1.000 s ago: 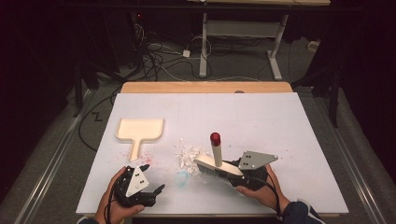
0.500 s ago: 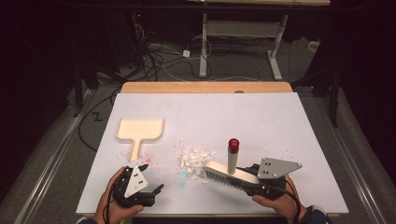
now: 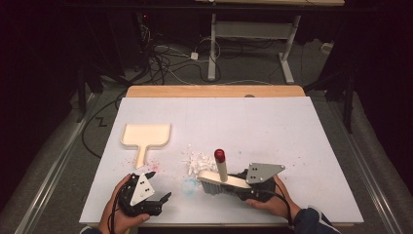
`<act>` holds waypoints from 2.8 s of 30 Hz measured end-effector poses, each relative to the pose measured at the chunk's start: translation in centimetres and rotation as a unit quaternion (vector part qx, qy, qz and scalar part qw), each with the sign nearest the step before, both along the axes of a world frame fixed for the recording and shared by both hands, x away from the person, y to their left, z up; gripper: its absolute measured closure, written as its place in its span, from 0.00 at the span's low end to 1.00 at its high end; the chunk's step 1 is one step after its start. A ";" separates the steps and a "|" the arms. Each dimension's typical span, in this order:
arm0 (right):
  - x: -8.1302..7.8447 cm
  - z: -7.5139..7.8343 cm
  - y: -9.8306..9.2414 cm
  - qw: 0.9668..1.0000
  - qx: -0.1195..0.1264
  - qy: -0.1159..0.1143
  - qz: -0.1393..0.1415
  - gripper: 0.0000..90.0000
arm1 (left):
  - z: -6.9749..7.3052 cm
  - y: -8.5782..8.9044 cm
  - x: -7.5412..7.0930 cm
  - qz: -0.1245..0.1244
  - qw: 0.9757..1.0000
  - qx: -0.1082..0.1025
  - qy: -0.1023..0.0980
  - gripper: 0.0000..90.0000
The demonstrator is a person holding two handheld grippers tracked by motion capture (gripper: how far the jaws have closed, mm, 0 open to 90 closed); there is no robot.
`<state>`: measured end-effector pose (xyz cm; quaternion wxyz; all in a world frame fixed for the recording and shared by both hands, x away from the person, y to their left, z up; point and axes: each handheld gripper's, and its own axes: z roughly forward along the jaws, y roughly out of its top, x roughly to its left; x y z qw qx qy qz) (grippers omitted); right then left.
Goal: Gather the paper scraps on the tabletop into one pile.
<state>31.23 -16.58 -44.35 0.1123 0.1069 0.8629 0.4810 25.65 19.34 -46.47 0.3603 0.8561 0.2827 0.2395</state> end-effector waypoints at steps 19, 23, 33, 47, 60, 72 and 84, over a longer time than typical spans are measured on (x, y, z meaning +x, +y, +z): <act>1.7 3.7 -1.4 0.995 0.084 -0.024 -0.056 0.76 | -0.1 0.1 0.0 0.005 1.000 0.000 0.002 0.20; 2.4 3.4 -1.5 0.989 0.073 -0.041 -0.118 0.76 | -0.1 0.0 0.0 0.003 1.000 0.001 0.003 0.20; 5.9 -0.1 0.0 0.972 0.027 -0.063 -0.224 0.76 | -0.1 0.1 0.1 0.002 1.000 -0.001 0.005 0.20; 4.2 -1.5 3.7 0.983 0.023 -0.063 -0.171 0.76 | -0.1 0.1 0.0 0.003 1.000 -0.004 0.009 0.20; 8.2 1.3 3.7 0.985 0.045 -0.083 -0.147 0.76 | -0.2 0.2 0.3 0.007 1.000 -0.004 0.008 0.20; 13.2 -0.8 8.2 0.994 0.031 -0.051 -0.089 0.76 | -0.6 0.0 0.7 0.010 1.000 -0.002 0.024 0.20; 12.7 0.0 6.4 0.999 0.010 0.010 0.041 0.76 | -0.6 0.0 0.3 0.010 1.000 -0.002 0.024 0.22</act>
